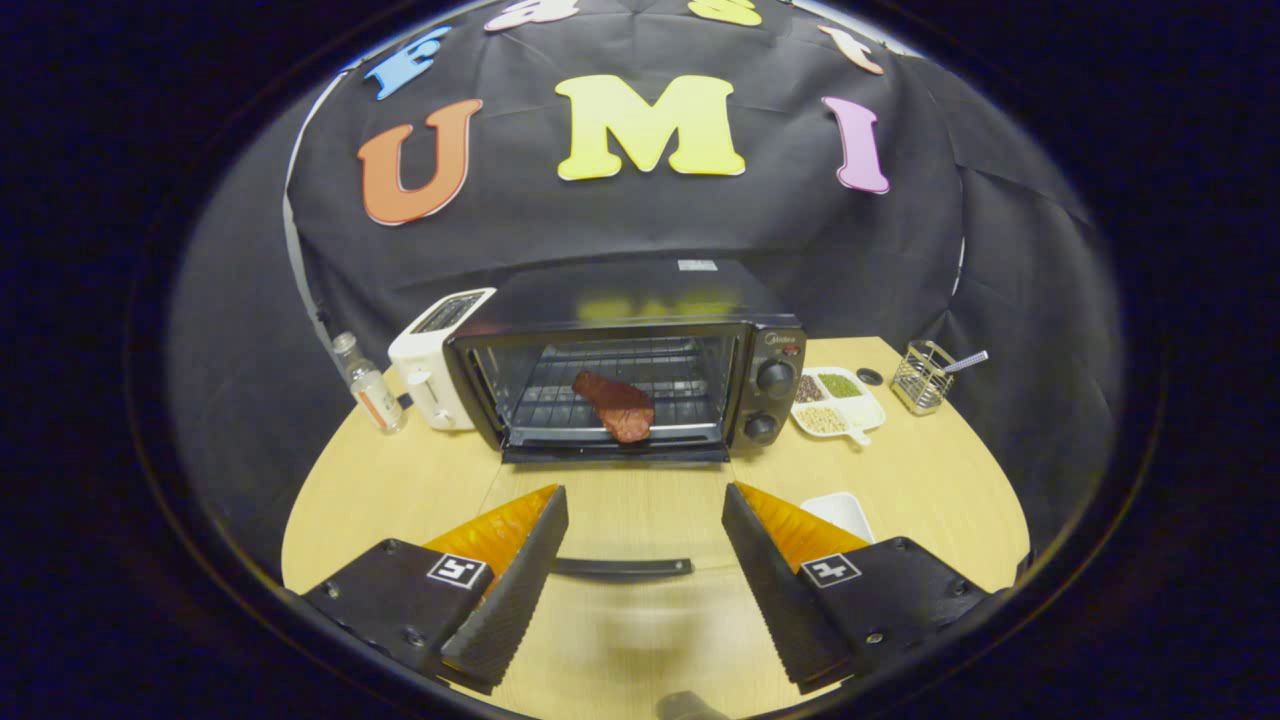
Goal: Open the toaster oven, put the food inside, and close the toaster oven door.
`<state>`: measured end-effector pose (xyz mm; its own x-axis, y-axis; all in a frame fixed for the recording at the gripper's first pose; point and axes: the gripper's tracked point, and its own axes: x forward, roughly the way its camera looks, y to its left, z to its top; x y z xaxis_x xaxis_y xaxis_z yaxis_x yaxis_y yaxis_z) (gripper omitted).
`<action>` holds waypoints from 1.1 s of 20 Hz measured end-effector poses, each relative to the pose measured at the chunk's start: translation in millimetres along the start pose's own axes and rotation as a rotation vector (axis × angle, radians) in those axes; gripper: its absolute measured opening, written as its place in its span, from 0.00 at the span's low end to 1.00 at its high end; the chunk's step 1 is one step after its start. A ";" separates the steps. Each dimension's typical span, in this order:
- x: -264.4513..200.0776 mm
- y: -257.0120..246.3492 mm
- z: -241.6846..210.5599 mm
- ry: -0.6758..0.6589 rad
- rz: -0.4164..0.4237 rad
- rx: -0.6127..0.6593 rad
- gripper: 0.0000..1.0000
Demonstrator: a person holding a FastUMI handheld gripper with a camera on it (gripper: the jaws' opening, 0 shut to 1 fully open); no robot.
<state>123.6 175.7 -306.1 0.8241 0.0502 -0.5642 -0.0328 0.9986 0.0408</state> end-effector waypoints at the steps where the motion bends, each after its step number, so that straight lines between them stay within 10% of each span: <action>1: -5.1 -1.6 -8.2 0.011 0.004 -0.014 0.99; 22: 45.1 -15.9 -131.3 0.228 0.086 -0.024 0.99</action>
<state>87.1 164.0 -440.4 0.6686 0.1344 -0.7314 -0.1126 0.9905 0.0790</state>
